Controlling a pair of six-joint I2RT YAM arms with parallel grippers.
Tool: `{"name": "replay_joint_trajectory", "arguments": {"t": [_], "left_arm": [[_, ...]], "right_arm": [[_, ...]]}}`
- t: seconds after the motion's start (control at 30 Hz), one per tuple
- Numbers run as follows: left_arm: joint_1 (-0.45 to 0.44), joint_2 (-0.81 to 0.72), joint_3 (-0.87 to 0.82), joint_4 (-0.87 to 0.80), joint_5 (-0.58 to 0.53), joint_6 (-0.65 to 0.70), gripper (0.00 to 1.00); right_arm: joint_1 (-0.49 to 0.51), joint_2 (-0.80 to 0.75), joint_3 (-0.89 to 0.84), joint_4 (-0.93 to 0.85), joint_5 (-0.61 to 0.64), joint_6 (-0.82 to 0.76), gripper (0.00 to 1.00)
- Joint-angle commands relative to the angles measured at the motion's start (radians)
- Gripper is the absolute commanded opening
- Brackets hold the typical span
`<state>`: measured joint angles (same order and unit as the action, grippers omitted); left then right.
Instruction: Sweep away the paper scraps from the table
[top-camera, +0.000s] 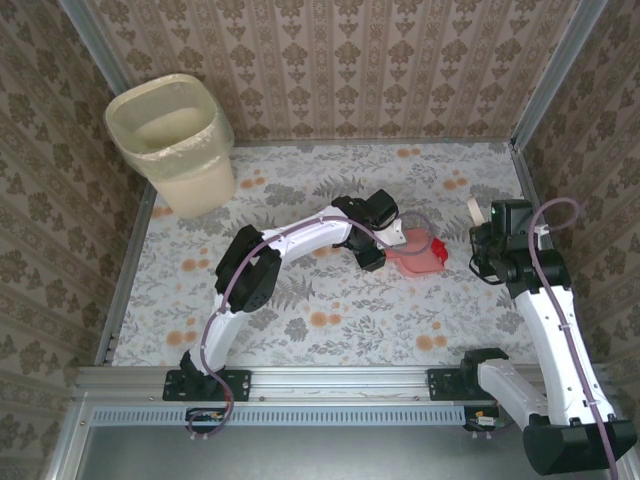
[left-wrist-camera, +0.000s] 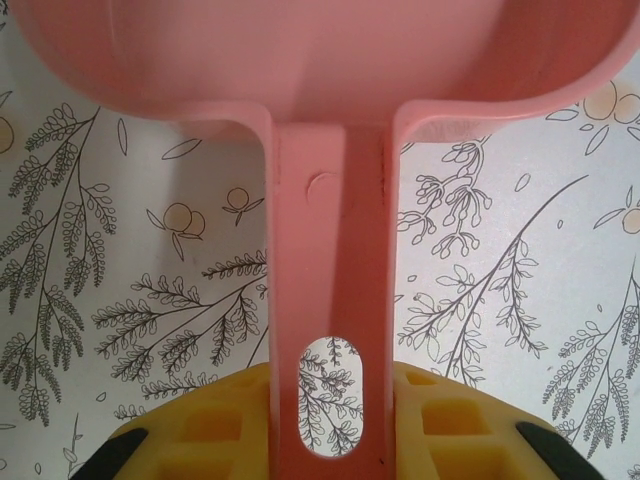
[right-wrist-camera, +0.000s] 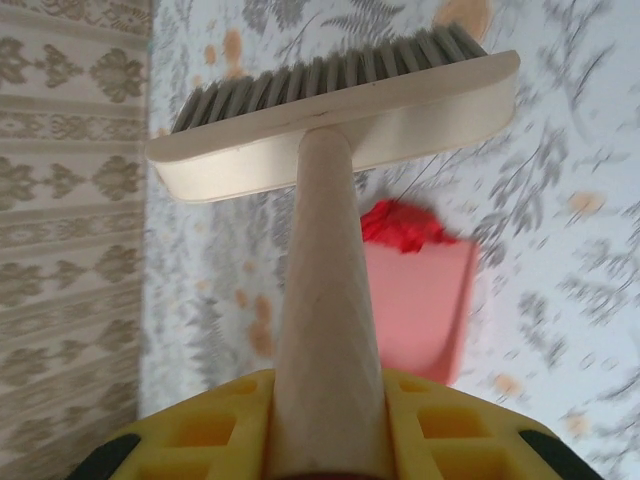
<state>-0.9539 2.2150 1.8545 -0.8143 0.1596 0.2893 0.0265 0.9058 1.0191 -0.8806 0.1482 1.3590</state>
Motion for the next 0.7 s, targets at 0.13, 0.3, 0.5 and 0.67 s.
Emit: {"name": "replay_joint_trajectory", "arguments": {"t": [0.13,0.3,0.5,0.67], "left_arm": [[0.012,-0.031,-0.021,0.013,-0.012,0.011,0.00],[0.012,-0.029,-0.018,0.017,-0.020,0.010,0.00],[0.012,-0.020,-0.010,0.012,-0.025,0.007,0.00],[0.012,-0.014,-0.003,0.006,-0.025,0.007,0.00]], "right_arm": [[-0.002,0.102,0.022,-0.063,0.116,-0.493,0.00],[-0.002,0.118,-0.021,-0.033,0.082,-0.658,0.00],[0.019,0.180,-0.021,-0.056,0.037,-0.707,0.00],[0.030,0.147,-0.047,-0.080,0.108,-0.729,0.00]]}}
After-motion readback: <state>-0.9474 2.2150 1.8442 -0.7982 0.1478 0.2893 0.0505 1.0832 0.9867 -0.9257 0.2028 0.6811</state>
